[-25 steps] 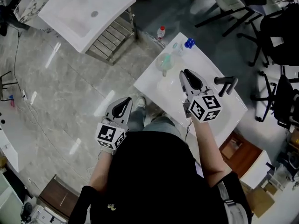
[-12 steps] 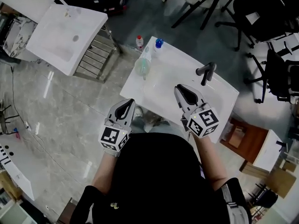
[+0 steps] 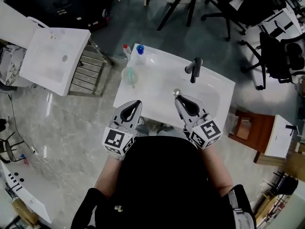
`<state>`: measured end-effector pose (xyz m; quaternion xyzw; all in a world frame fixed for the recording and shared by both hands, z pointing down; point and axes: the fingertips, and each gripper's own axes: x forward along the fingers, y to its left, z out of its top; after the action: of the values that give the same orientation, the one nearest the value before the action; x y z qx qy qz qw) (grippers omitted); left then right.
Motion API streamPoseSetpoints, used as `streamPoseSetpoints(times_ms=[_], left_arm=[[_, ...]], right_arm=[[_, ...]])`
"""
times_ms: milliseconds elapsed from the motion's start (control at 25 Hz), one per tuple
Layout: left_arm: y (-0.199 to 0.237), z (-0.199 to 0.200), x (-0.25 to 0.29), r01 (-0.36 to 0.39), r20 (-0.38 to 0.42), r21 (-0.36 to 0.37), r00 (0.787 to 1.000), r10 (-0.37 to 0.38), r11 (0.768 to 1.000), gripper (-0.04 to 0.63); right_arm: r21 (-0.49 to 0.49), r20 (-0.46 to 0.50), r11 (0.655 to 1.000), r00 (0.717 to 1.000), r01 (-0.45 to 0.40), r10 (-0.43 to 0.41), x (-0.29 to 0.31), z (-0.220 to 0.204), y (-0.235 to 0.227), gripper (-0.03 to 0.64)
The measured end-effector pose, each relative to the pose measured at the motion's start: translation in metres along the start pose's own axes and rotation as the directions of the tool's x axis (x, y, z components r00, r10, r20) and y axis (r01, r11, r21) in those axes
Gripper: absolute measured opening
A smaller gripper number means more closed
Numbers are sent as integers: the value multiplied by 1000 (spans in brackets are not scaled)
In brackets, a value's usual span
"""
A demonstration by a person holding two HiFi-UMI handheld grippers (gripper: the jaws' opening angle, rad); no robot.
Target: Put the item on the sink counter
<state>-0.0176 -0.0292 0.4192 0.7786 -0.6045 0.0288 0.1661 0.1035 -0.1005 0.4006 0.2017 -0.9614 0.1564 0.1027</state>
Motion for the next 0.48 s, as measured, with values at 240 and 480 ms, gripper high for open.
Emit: streamPoseSetpoints(times_ms=[240,480], left_arm=[[-17,2,14,49,-9,29,999,-48,998,26],[-30,6,19,68,3,41,998,-68,997,26]], right_arm=[[-11,33,999,999,33,-33,-21,4,-4,57],[-10,55,998,997,54,-54,-35,4,-8,57]])
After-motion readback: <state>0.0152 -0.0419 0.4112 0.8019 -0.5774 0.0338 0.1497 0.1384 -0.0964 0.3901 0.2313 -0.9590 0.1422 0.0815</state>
